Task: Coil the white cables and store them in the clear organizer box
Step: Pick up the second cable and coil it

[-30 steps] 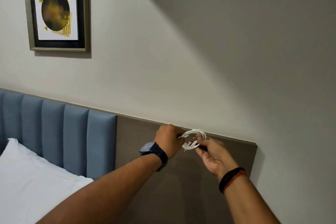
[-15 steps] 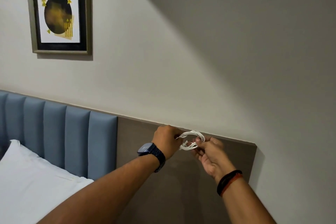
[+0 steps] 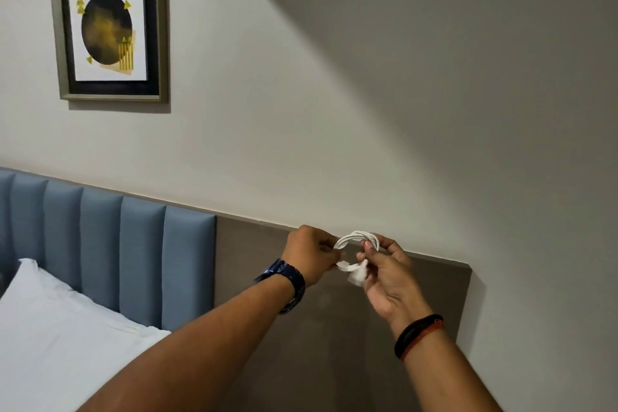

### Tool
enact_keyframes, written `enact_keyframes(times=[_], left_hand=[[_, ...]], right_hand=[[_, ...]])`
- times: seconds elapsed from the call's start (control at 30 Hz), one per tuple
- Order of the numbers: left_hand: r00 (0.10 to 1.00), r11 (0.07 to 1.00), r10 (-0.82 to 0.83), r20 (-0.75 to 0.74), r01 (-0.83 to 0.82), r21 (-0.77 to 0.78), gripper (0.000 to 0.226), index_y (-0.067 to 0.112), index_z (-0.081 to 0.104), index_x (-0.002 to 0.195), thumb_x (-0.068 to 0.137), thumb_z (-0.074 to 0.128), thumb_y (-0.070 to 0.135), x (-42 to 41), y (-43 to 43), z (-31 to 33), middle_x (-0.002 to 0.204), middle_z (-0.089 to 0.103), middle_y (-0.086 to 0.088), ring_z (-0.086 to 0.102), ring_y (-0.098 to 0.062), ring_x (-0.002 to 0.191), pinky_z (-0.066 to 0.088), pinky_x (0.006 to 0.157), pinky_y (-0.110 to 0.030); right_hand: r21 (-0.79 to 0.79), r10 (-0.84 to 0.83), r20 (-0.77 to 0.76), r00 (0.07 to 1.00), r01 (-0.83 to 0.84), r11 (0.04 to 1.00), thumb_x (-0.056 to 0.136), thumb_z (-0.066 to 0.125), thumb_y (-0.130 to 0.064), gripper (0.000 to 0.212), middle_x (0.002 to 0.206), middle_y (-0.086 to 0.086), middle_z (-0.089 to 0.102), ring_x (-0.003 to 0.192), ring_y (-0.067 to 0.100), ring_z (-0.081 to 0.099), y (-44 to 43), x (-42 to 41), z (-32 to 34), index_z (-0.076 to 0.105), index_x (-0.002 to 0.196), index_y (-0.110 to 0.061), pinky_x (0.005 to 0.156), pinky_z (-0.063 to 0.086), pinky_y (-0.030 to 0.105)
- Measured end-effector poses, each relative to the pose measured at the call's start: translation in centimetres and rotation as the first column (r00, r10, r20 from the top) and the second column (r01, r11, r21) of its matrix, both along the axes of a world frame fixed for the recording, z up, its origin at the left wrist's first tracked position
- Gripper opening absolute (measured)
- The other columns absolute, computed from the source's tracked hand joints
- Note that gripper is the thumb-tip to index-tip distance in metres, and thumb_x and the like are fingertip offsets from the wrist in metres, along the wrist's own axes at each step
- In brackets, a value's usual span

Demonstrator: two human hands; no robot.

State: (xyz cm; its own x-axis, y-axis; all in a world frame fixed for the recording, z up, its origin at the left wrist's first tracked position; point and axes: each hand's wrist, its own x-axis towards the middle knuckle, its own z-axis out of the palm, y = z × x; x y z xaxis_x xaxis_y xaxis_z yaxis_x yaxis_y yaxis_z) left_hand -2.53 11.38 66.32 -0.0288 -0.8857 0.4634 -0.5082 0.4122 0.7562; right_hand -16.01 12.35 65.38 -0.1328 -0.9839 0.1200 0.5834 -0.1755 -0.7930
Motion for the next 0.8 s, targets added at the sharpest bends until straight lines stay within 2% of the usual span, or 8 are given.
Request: enact_keyframes(times=[0.07,0.17,0.3,0.4,0.47,0.57,0.7,0.8], left_hand=[[1.000,1.000,0.022,0.007,-0.022,-0.010,0.007,0.010,0.075,0.077,0.077,0.069,0.008,0.1,0.0,0.0,0.071,0.074,-0.011,0.071,-0.021,0.067,0.060,0.068,-0.039],[0.997,0.998,0.064,0.040,-0.063,-0.030,0.009,0.009,0.075,0.075,0.077,0.067,0.007,0.4,-0.2,0.1,0.070,0.074,-0.011,0.070,-0.023,0.069,0.059,0.068,-0.040],[0.994,0.996,0.090,0.060,-0.089,-0.017,0.013,0.009,0.072,0.067,0.078,0.067,0.008,0.7,-0.5,0.3,0.068,0.073,-0.010,0.070,-0.024,0.068,0.060,0.068,-0.039],[0.989,0.994,0.111,0.099,-0.110,-0.020,0.022,0.017,0.067,0.056,0.075,0.064,0.005,0.8,-0.6,0.1,0.057,0.065,-0.004,0.060,-0.019,0.056,0.050,0.055,-0.027],[0.986,0.993,0.118,0.119,-0.115,-0.028,0.016,0.015,0.071,0.063,0.074,0.064,0.006,0.5,-0.5,-0.1,0.057,0.063,-0.002,0.055,-0.015,0.053,0.043,0.051,-0.021],[0.984,0.994,0.106,0.142,-0.100,-0.047,0.009,0.011,0.075,0.076,0.076,0.066,0.010,0.0,-0.7,-0.3,0.068,0.072,-0.006,0.064,-0.020,0.064,0.052,0.059,-0.028],[0.972,0.990,0.137,0.192,-0.127,-0.062,0.010,0.009,0.075,0.076,0.078,0.066,0.012,0.0,-1.1,-0.4,0.074,0.073,-0.012,0.067,-0.027,0.073,0.055,0.066,-0.035],[0.969,0.987,0.162,0.187,-0.157,-0.043,0.010,0.008,0.074,0.075,0.078,0.065,0.011,0.5,-1.4,-0.8,0.074,0.073,-0.012,0.067,-0.027,0.074,0.056,0.068,-0.034]], right_hand=[[0.018,0.045,-0.003,0.999,-0.045,0.999,0.089,0.054,0.004,0.015,0.074,0.006,0.061,0.047,0.009,0.059,0.0,0.0,-0.1,0.058,0.086,-0.011,0.048,0.044,0.022],[0.037,0.095,-0.107,0.990,-0.092,0.995,0.089,0.055,-0.001,0.010,0.077,0.007,0.063,0.060,0.014,0.064,-0.2,0.0,-0.4,0.059,0.097,-0.006,0.045,0.045,0.021],[0.038,0.099,-0.257,0.961,-0.093,0.995,0.085,0.062,-0.003,0.022,0.080,0.010,0.064,0.078,0.025,0.062,-0.3,-0.4,-0.4,0.057,0.107,-0.003,0.058,0.047,0.028],[0.026,0.132,-0.372,0.919,-0.132,0.991,0.069,0.076,0.005,0.041,0.084,0.008,0.059,0.080,0.018,0.058,-0.4,-0.3,-0.7,0.058,0.104,-0.007,0.061,0.048,0.029],[-0.012,0.087,-0.450,0.889,-0.103,0.995,0.060,0.078,0.013,0.047,0.081,0.003,0.053,0.079,0.012,0.052,-0.7,-0.1,-1.0,0.062,0.095,-0.012,0.066,0.051,0.029],[-0.055,-0.026,-0.557,0.830,-0.005,0.998,0.056,0.076,0.017,0.049,0.084,0.000,0.054,0.088,0.014,0.051,-1.2,0.2,-1.3,0.064,0.090,-0.017,0.073,0.055,0.035],[-0.095,-0.121,-0.615,0.779,0.078,0.992,0.061,0.071,0.015,0.039,0.079,0.001,0.058,0.075,0.016,0.055,-1.3,0.0,-2.0,0.064,0.082,-0.017,0.064,0.050,0.033],[-0.091,-0.123,-0.637,0.761,0.084,0.992,0.066,0.070,0.015,0.027,0.074,0.006,0.065,0.064,0.013,0.059,-1.4,-0.4,-2.6,0.066,0.083,-0.006,0.059,0.050,0.025]])
